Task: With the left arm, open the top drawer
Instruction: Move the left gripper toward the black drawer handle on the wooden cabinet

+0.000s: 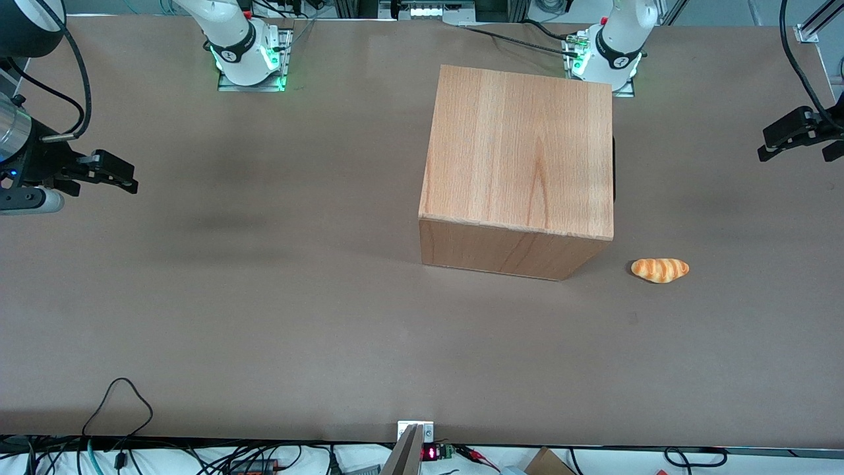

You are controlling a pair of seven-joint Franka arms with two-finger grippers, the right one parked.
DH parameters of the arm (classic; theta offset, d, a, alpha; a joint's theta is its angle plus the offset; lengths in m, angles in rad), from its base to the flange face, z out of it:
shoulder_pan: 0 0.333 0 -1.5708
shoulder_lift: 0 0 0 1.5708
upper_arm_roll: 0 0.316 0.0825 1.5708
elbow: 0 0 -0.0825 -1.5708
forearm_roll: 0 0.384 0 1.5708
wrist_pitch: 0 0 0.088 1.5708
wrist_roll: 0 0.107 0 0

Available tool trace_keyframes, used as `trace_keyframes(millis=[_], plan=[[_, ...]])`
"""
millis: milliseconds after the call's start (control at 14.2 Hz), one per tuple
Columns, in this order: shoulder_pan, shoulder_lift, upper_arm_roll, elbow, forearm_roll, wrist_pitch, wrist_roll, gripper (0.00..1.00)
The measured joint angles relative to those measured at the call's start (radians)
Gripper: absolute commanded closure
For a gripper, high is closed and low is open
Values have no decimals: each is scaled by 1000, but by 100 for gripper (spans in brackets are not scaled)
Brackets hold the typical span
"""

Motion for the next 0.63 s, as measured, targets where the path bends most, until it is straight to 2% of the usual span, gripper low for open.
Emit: trace_keyframes(millis=[635], plan=[[-1, -6, -2, 0, -15, -21, 0, 0]])
